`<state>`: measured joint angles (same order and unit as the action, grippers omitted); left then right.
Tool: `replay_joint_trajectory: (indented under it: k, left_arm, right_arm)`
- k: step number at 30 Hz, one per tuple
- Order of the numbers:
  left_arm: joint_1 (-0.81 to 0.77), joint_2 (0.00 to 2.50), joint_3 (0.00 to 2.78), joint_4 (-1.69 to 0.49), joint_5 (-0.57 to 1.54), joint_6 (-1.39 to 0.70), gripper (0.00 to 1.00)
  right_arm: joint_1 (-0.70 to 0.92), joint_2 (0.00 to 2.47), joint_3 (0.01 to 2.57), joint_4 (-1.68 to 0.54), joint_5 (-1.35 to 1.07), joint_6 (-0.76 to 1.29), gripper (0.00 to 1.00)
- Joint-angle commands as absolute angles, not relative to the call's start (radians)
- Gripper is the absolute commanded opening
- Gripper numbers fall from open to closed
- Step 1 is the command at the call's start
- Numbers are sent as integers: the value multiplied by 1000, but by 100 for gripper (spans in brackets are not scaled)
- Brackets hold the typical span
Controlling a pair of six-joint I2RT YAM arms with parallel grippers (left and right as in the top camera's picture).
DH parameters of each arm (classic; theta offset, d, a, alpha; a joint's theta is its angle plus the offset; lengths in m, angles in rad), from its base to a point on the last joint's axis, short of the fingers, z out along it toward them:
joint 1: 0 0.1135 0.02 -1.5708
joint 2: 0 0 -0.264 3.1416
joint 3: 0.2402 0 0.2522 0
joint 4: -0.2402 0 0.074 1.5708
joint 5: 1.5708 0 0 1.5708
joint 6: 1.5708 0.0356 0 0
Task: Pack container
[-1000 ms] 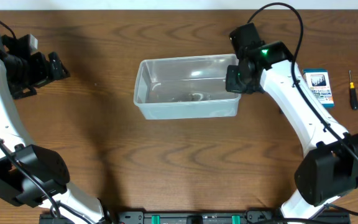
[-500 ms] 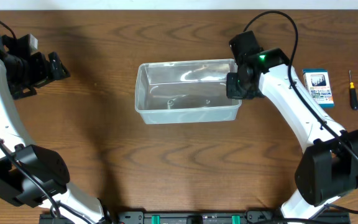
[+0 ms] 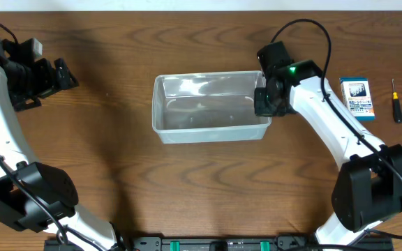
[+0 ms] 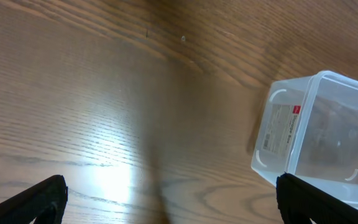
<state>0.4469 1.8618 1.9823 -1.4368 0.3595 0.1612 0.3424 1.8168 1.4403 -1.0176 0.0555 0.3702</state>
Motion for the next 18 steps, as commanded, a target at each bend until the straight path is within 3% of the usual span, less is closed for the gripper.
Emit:
replay_joint_trajectory:
  k: [1,18]
  left_arm:
    - [446,1872,1980,-1443,351,166,98]
    - [446,1872,1980,-1443,351,167,98]
  right_arm:
    - [341,1790,1424,-1014,51,351,1]
    - [342,1790,1410,-994,34,384,1]
